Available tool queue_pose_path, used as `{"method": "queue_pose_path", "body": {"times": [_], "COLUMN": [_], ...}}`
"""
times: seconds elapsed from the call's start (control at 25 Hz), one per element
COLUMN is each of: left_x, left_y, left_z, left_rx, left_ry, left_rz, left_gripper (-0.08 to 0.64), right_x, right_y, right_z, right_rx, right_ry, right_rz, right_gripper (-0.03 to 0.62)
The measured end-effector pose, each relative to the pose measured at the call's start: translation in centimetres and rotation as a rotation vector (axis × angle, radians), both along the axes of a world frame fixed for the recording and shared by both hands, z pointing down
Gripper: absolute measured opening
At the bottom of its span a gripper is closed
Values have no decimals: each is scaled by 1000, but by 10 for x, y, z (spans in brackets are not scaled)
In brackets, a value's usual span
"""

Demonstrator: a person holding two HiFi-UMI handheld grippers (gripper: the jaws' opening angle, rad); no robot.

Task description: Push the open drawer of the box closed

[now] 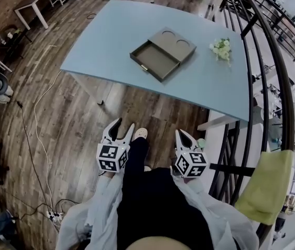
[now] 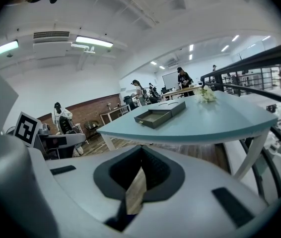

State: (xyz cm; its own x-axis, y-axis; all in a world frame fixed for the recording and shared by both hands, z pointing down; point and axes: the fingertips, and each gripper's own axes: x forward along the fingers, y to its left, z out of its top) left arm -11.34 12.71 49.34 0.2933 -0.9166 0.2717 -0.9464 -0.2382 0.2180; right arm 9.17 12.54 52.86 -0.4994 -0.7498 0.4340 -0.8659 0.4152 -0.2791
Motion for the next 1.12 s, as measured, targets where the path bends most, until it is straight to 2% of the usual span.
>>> {"method": "queue_pose_path", "body": {"times": [0.64,1.12], "left_x": [-25,-39], "left_y": [-125,-204], "left_z": [-13,-6], "left_rx": [-11,-24], "left_ry": [9,36], "left_rz": [24,78], "left_gripper": [195,195], "right_x": [-21,-35], "right_y": [-115,-182], "right_z": [-12,-5], "right_rx": [-14,-28], "right_ry": [4,2], "right_rz": [38,93], "right_gripper": [7,7]}}
